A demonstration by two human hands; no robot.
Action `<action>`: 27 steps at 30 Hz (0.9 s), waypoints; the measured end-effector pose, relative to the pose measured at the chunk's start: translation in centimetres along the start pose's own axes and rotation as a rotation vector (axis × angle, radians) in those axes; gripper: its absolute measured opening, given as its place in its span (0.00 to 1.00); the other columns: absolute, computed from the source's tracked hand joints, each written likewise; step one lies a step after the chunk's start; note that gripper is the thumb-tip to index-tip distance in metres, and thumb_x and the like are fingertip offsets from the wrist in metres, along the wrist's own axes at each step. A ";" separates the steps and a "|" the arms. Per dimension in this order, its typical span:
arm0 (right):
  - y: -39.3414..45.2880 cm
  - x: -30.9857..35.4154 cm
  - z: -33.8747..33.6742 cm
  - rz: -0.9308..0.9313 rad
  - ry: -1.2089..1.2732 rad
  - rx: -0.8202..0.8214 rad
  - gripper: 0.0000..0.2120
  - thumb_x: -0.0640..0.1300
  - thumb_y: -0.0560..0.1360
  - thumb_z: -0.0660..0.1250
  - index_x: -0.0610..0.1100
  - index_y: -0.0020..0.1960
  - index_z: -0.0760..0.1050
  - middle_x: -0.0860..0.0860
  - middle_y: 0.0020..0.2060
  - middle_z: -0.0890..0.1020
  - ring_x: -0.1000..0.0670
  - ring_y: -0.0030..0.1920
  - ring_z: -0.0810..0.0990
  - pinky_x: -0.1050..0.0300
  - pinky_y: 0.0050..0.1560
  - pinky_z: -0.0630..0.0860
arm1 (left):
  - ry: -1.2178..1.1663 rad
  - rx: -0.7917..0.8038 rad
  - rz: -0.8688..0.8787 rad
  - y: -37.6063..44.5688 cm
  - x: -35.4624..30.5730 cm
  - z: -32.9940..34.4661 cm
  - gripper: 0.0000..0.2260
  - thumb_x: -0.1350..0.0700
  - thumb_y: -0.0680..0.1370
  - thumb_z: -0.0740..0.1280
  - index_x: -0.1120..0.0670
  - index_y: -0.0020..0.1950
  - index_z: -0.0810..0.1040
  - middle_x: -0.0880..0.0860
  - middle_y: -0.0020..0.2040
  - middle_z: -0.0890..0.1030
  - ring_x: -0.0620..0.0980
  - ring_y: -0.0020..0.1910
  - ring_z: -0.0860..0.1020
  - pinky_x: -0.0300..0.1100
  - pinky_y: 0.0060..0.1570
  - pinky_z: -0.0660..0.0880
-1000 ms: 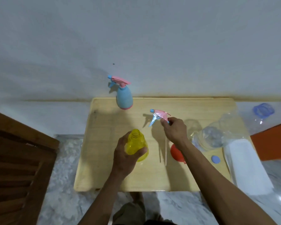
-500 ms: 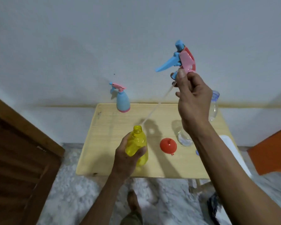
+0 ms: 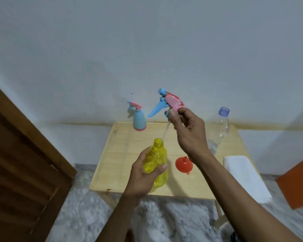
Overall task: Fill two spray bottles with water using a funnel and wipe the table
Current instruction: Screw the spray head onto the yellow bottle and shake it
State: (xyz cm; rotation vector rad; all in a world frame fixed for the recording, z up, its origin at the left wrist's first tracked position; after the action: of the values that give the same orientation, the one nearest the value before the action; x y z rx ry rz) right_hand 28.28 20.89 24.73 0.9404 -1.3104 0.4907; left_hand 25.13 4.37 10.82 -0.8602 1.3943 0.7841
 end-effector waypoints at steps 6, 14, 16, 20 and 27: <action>-1.9 -3.2 3.0 0.104 0.120 0.248 0.10 0.48 0.78 0.70 0.40 0.51 0.81 0.50 0.43 0.86 0.54 0.46 0.82 0.52 0.51 0.77 | -0.035 0.011 0.006 0.9 -1.7 -0.1 0.24 0.56 0.73 0.77 0.49 0.67 0.75 0.51 0.60 0.84 0.52 0.61 0.81 0.55 0.62 0.78; -2.1 -4.0 2.2 0.120 0.156 0.238 0.04 0.45 0.75 0.75 0.49 0.50 0.83 0.42 0.41 0.84 0.52 0.46 0.81 0.47 0.51 0.78 | -0.065 0.031 0.020 0.9 -1.8 1.1 0.26 0.53 0.73 0.76 0.47 0.70 0.74 0.47 0.62 0.83 0.47 0.62 0.81 0.47 0.62 0.78; -2.3 -4.2 1.8 0.129 0.172 0.194 0.09 0.43 0.75 0.75 0.44 0.54 0.82 0.49 0.41 0.85 0.54 0.44 0.81 0.55 0.48 0.78 | -0.071 0.033 0.025 1.0 -1.8 1.4 0.27 0.52 0.73 0.77 0.47 0.70 0.75 0.47 0.62 0.83 0.47 0.63 0.80 0.49 0.63 0.77; -2.4 -3.8 1.6 0.124 0.201 0.182 0.08 0.43 0.78 0.71 0.46 0.57 0.82 0.52 0.43 0.84 0.55 0.46 0.81 0.60 0.49 0.77 | -0.074 0.033 0.045 1.4 -2.6 1.9 0.27 0.50 0.72 0.78 0.45 0.69 0.75 0.45 0.62 0.83 0.46 0.63 0.80 0.47 0.61 0.77; -2.1 -3.4 1.6 0.159 0.296 0.155 0.14 0.45 0.75 0.74 0.43 0.59 0.80 0.51 0.47 0.86 0.55 0.48 0.83 0.59 0.51 0.79 | -0.093 0.026 0.048 1.8 -3.5 2.1 0.28 0.45 0.70 0.78 0.42 0.69 0.76 0.45 0.62 0.83 0.45 0.64 0.79 0.46 0.61 0.77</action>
State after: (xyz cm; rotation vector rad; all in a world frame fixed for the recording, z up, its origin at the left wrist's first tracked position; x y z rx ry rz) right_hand 28.13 19.09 20.85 0.8555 -1.0933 0.8321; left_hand 24.43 7.19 14.21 -0.7630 1.3444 0.8304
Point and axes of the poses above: each hand's wrist, its own y-axis towards the middle knuckle, its own z-axis out of the palm, x = y × z, the point moved 10 cm from there along y, towards the middle knuckle
